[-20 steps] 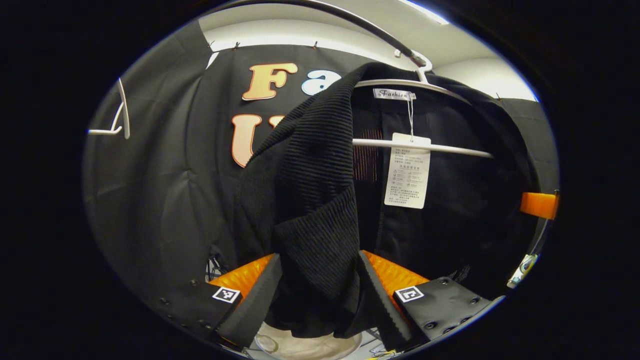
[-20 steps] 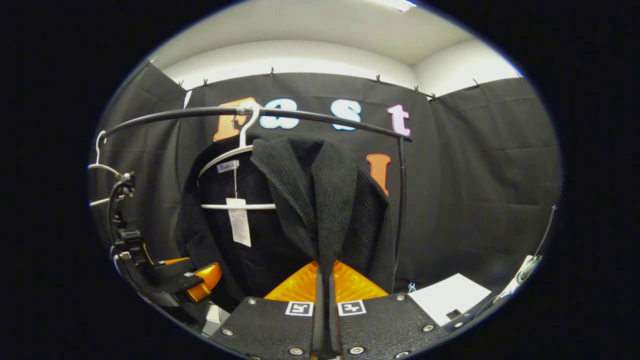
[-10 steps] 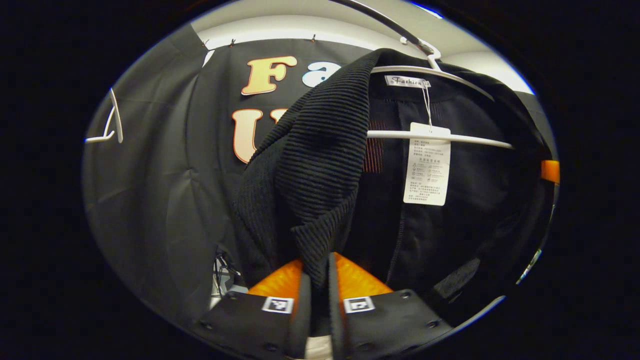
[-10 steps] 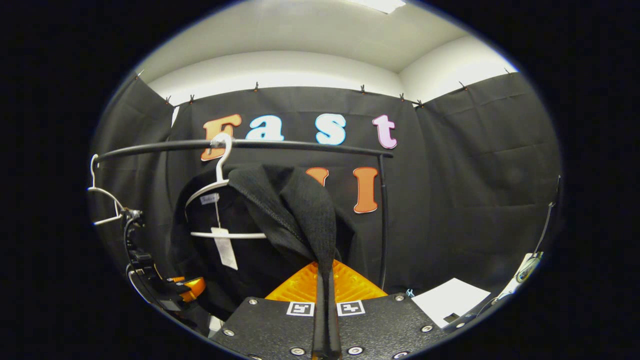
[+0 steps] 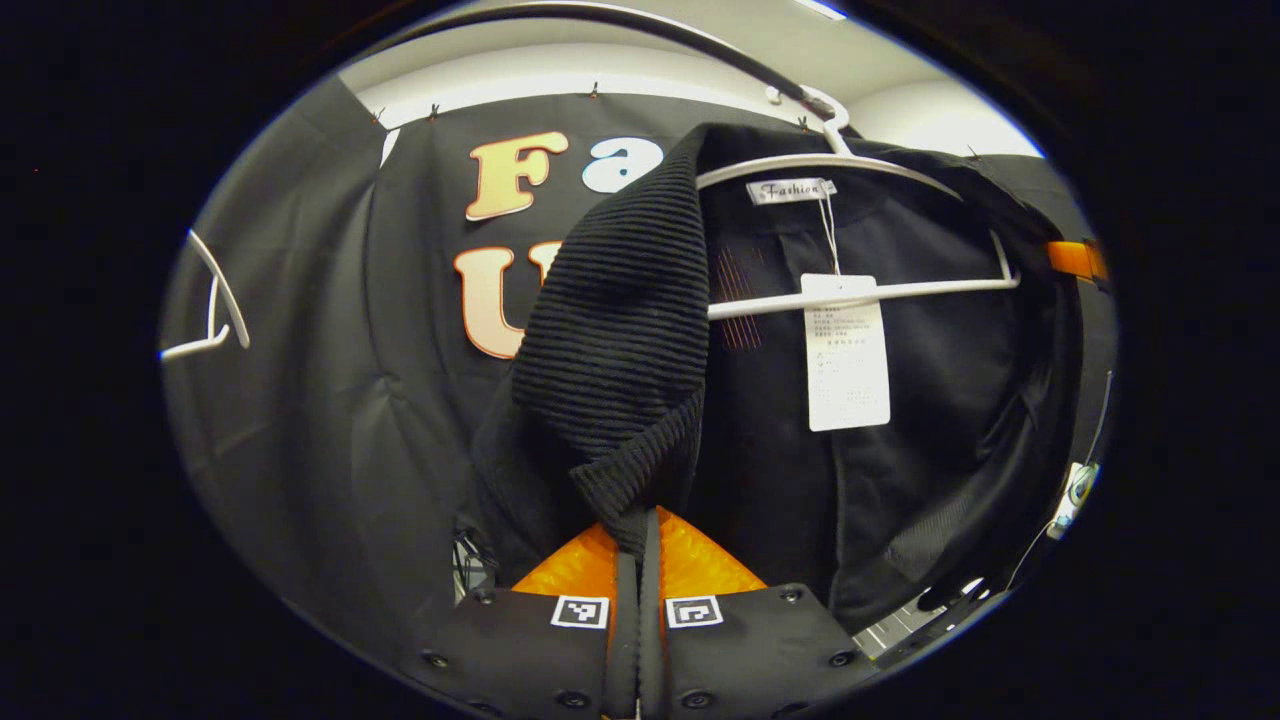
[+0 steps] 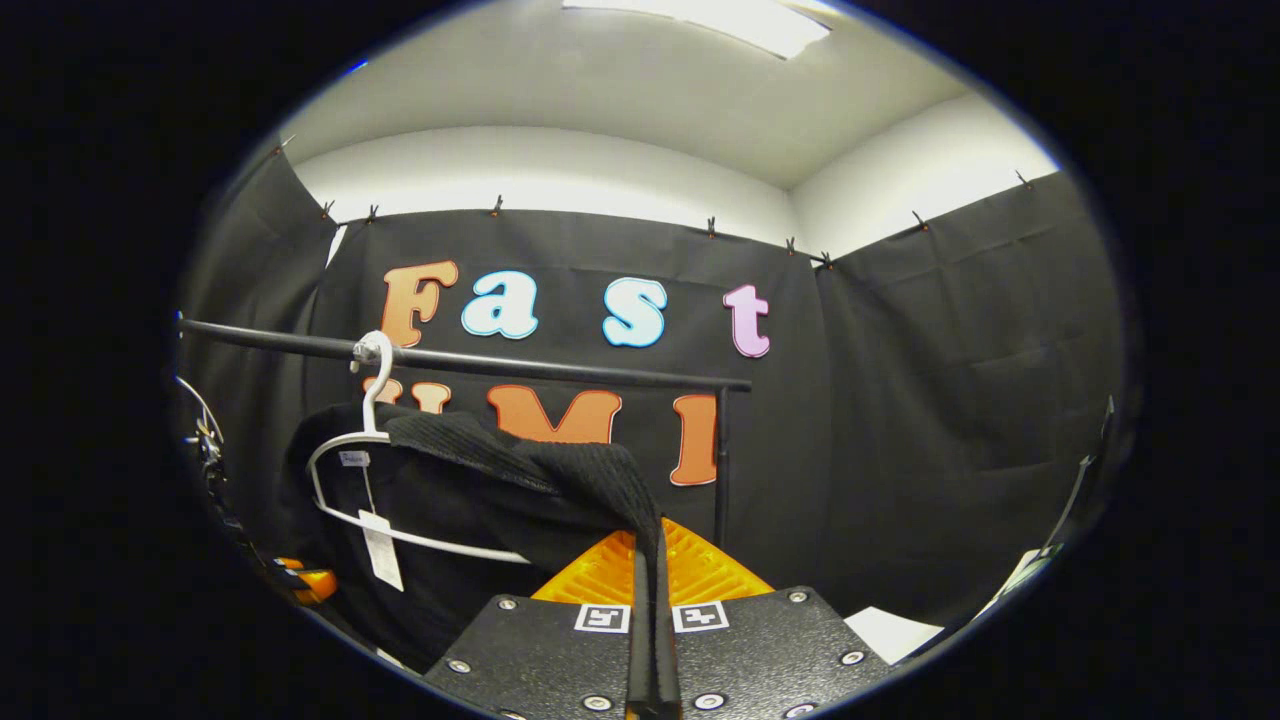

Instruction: Grasp the clothes on the hanger with both hands and then place them into the laundry hamper below.

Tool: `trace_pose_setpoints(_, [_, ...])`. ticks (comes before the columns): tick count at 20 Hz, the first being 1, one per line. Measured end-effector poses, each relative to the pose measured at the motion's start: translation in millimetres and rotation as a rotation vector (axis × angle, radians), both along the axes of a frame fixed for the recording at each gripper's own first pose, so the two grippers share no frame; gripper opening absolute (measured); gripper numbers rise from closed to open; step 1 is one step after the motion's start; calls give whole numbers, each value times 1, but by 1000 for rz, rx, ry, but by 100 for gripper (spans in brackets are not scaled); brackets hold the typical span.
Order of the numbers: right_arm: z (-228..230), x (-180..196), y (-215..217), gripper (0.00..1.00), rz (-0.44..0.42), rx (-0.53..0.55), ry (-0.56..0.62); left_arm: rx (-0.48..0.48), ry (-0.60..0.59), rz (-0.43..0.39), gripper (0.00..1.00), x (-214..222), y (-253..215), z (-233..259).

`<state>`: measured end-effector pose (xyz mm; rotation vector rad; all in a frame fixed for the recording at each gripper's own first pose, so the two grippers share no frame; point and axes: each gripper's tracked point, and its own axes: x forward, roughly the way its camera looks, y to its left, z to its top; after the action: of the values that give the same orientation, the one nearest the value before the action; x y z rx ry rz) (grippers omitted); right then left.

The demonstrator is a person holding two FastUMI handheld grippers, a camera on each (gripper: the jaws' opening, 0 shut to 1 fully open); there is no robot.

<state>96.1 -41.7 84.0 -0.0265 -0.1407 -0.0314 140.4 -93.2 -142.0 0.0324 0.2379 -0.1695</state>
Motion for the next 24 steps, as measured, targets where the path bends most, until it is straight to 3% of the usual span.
trace_pose_setpoints(6, [9, 27, -22, 1, 33, 9, -5, -30, -32, 67, 5, 3, 32, 35])
trace_pose_setpoints(8, [5, 39, -31, 1, 44, 36, 9, -18, -48, 98, 10, 12, 48, 43])
trace_pose_setpoints(9, [1, 46, -36, 1, 47, 42, 18, -8, -50, 114, 5, 16, 56, 47])
trace_pose_setpoints(10, [-3, 51, -41, 1, 47, 37, 25, -1, -53, 128, 10, 16, 61, 52])
trace_pose_setpoints(13, [-11, 64, -43, 1, 76, 28, 38, 7, -61, 155, 7, 15, 72, 58])
trace_pose_setpoints(18, [-49, 88, -44, 1, 135, 157, 114, 7, -62, 194, 7, 10, 88, 63])
trace_pose_setpoints(24, [-99, 105, -30, 1, 185, 212, 188, -17, -87, 246, 7, 12, 117, 79])
